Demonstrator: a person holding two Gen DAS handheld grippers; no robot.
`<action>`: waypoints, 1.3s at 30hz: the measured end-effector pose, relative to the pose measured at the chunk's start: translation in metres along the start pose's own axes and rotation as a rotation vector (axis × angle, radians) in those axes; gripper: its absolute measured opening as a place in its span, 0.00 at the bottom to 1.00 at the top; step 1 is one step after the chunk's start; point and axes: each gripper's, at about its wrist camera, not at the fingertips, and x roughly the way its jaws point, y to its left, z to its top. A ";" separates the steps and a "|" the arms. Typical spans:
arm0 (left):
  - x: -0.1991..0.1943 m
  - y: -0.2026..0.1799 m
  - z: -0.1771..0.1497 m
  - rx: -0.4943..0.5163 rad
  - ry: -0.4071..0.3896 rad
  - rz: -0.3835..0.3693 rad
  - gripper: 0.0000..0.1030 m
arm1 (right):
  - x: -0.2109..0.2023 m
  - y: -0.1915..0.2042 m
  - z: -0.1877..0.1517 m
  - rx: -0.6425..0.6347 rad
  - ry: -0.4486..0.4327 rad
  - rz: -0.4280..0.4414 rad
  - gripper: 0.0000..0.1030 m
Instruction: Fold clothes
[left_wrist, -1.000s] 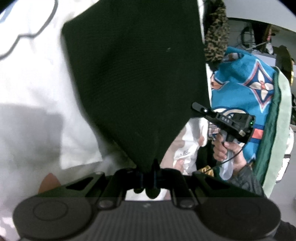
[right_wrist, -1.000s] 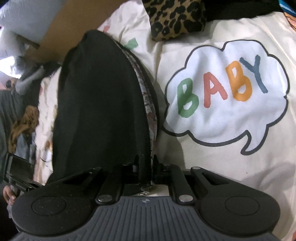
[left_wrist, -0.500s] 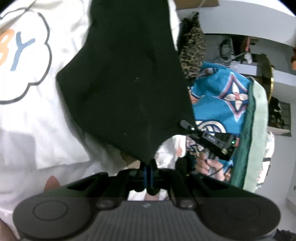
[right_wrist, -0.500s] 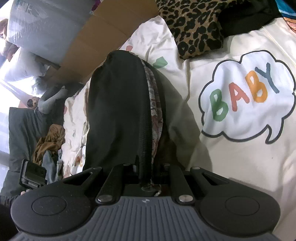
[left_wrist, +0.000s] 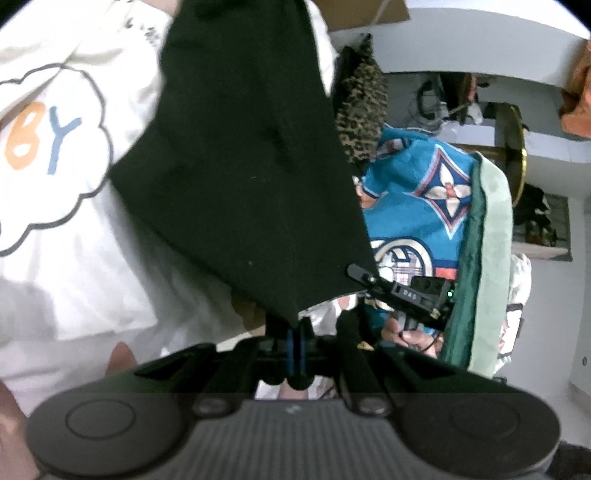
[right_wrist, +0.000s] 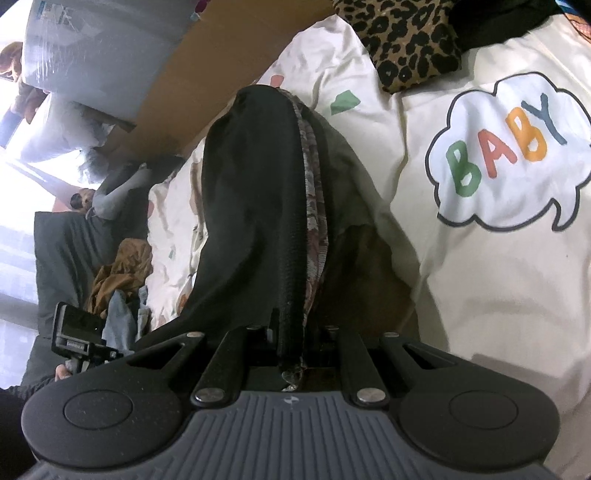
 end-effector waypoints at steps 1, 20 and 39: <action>-0.002 -0.004 0.001 0.018 0.004 -0.002 0.03 | -0.001 0.001 -0.002 -0.001 0.005 0.002 0.07; -0.076 0.000 0.002 0.051 -0.027 0.076 0.03 | 0.027 0.064 -0.041 -0.073 0.199 0.127 0.07; 0.003 0.065 -0.026 0.052 0.143 0.404 0.03 | 0.071 0.011 -0.070 0.021 0.255 -0.142 0.15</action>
